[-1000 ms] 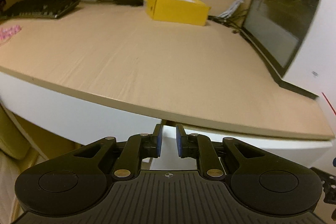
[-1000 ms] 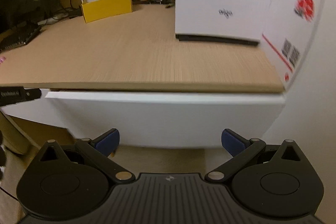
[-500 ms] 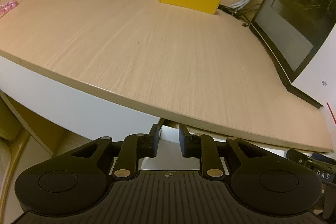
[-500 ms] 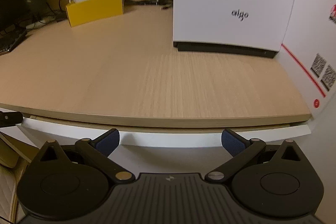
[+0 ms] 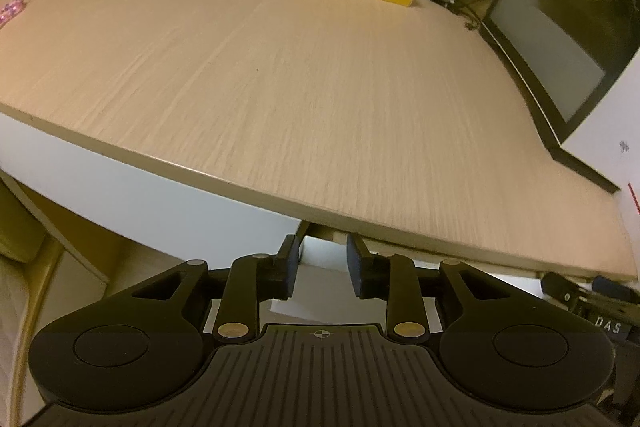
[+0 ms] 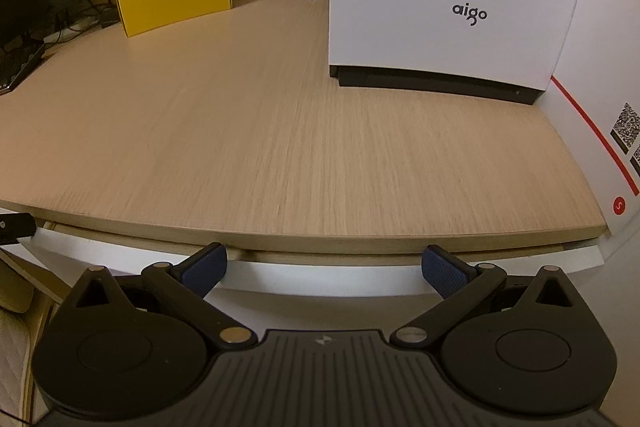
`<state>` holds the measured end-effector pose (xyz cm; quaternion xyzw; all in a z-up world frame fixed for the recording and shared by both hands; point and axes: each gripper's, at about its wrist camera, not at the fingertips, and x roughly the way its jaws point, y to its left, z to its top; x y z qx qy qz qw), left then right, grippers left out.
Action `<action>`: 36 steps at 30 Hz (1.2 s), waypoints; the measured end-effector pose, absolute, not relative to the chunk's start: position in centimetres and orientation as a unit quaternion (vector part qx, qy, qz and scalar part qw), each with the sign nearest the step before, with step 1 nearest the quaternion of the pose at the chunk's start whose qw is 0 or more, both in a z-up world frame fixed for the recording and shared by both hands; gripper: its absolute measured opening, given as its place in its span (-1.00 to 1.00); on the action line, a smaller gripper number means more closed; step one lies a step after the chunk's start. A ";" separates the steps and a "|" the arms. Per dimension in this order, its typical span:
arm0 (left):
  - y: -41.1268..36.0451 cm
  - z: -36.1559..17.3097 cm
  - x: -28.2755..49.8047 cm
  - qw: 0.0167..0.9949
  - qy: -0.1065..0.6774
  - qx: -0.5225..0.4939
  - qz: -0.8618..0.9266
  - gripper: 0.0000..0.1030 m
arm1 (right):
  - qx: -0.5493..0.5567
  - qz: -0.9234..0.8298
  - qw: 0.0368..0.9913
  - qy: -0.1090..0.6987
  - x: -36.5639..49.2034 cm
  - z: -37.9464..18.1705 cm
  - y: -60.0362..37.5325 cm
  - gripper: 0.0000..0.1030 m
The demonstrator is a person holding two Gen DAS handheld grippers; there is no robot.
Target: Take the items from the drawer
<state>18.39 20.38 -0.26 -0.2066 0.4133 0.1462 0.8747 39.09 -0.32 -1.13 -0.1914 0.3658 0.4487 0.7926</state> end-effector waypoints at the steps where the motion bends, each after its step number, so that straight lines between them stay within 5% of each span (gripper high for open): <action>1: 20.3 -0.2 18.4 0.875 0.414 -0.203 0.145 -0.41 | -0.193 0.449 0.791 0.367 39.1 -1.1 -0.3 1.00; 21: 16.7 4.2 16.6 0.910 0.389 -0.121 0.074 -0.56 | -0.220 0.447 0.783 0.371 38.9 -0.5 -2.0 1.00; 36: 10.4 1.4 19.9 0.892 0.444 -0.086 -0.017 -0.56 | -0.204 0.452 0.780 0.381 40.7 -0.7 -2.6 1.00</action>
